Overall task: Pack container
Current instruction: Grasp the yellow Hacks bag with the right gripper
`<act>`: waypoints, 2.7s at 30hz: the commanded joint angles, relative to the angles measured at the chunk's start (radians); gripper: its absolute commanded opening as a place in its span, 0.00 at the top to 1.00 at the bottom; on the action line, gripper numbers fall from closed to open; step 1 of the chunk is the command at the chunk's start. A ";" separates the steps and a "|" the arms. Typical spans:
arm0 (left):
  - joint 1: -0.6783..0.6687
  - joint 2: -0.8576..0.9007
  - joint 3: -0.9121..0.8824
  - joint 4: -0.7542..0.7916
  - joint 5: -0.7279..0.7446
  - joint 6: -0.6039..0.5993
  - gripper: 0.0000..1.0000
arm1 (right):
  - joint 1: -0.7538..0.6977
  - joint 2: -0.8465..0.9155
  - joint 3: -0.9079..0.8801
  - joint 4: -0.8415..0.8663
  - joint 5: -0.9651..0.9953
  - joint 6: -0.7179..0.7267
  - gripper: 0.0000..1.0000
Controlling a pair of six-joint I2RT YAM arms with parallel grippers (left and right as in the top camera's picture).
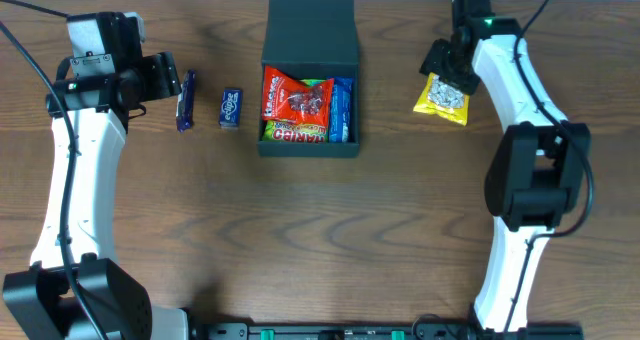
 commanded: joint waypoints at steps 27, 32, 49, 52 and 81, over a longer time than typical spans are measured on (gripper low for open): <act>0.003 -0.015 0.022 -0.010 0.008 0.015 0.20 | 0.135 0.017 0.361 -0.312 -0.034 -0.572 0.99; 0.003 -0.015 0.022 -0.010 0.008 0.015 0.21 | 0.239 -0.066 0.397 -0.326 -0.182 -0.829 0.99; 0.003 -0.015 0.022 -0.018 0.008 0.015 0.20 | 0.075 -0.068 0.128 -0.262 -0.054 -0.422 0.20; 0.003 -0.015 0.022 -0.018 0.008 0.015 0.20 | 0.048 -0.068 0.047 -0.216 -0.111 -0.403 0.20; 0.003 -0.015 0.022 -0.018 0.008 0.015 0.20 | 0.070 -0.019 -0.215 0.079 -0.005 -0.223 0.45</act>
